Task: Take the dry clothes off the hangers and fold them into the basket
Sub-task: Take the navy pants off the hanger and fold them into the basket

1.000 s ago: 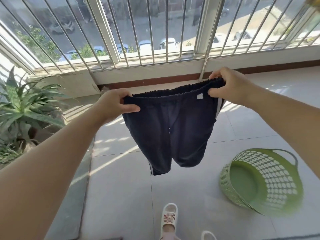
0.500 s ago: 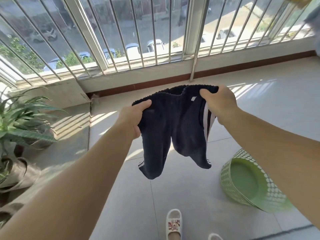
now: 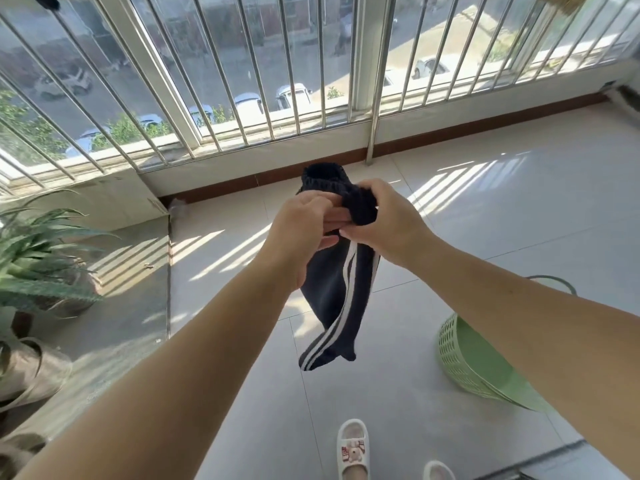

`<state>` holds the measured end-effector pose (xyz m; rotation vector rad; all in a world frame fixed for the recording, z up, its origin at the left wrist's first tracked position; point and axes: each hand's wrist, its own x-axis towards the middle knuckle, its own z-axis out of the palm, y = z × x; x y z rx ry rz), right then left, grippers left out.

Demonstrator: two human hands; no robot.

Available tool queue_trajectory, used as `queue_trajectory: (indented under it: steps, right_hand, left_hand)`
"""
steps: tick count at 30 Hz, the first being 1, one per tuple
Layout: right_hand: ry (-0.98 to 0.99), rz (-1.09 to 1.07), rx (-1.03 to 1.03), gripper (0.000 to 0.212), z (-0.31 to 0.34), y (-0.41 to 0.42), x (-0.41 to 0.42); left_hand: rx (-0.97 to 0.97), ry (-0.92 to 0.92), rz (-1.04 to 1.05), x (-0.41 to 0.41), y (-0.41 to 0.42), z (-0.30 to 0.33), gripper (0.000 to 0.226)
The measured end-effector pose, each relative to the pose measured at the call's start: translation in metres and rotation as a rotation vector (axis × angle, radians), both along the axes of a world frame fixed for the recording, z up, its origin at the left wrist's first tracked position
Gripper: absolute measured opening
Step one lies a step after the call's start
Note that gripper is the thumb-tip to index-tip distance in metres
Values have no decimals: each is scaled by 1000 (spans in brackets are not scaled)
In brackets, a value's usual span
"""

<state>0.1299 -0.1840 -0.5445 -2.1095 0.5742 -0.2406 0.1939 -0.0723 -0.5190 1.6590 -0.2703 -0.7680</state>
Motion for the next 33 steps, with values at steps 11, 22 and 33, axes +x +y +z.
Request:
queue_trajectory:
  steps: [11, 22, 33]
  right_hand:
    - [-170, 34, 353, 33, 49, -44, -26]
    - [-118, -161, -133, 30, 91, -135, -99]
    - [-484, -477, -378, 28, 144, -188, -162]
  left_hand:
    - [166, -132, -258, 49, 5, -34, 97]
    - [-52, -289, -313, -8, -105, 9, 39]
    - [-306, -424, -249, -80, -208, 79, 36]
